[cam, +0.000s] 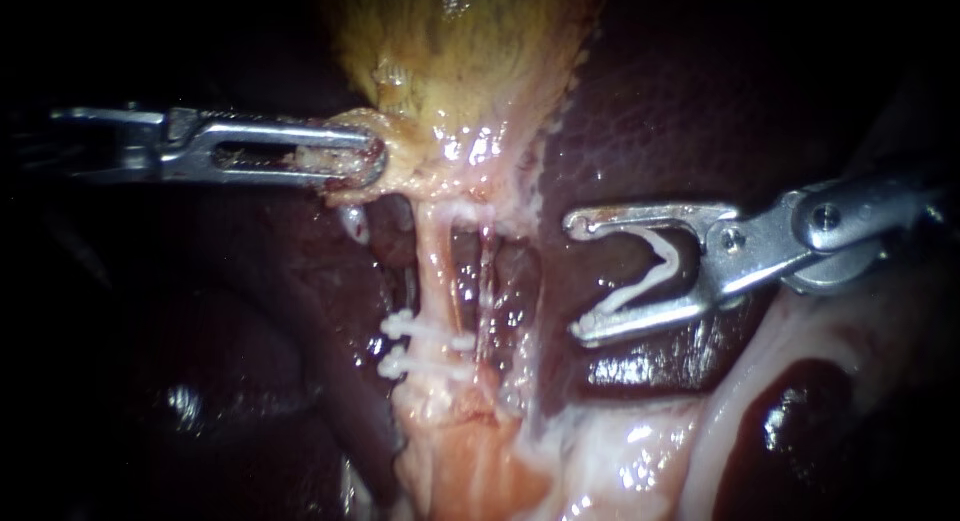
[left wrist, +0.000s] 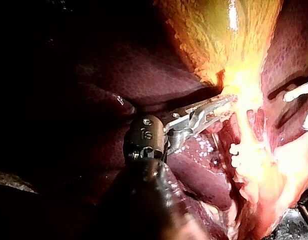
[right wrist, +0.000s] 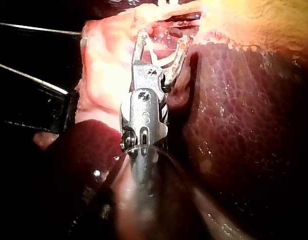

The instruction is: Clipping third clip left tube

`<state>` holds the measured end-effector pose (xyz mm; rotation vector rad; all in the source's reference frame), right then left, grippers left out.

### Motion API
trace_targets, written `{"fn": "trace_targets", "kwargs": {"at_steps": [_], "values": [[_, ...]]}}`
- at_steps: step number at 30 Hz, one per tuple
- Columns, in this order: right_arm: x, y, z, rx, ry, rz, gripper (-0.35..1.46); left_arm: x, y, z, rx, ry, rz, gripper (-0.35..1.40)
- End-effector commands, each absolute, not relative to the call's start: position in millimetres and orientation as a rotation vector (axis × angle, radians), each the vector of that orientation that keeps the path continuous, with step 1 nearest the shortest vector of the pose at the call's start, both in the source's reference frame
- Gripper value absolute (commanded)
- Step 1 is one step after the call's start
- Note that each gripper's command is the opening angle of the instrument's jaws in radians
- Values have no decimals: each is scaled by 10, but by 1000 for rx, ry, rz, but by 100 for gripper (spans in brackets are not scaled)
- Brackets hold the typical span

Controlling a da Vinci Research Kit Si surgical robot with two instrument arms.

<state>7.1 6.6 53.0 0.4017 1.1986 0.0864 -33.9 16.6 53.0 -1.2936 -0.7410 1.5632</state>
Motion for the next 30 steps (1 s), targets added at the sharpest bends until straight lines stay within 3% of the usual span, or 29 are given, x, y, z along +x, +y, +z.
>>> {"fn": "trace_targets", "kwargs": {"at_steps": [1,18,30], "values": [[71,66,529,402,1199,86,50,-337,167,529,-1294,-742,1562,-35],[76,65,526,403,1198,79,50,-287,187,452,-1359,-730,1502,-35],[135,59,512,501,1222,204,50,-285,185,458,-1361,-728,1504,-35]]}}
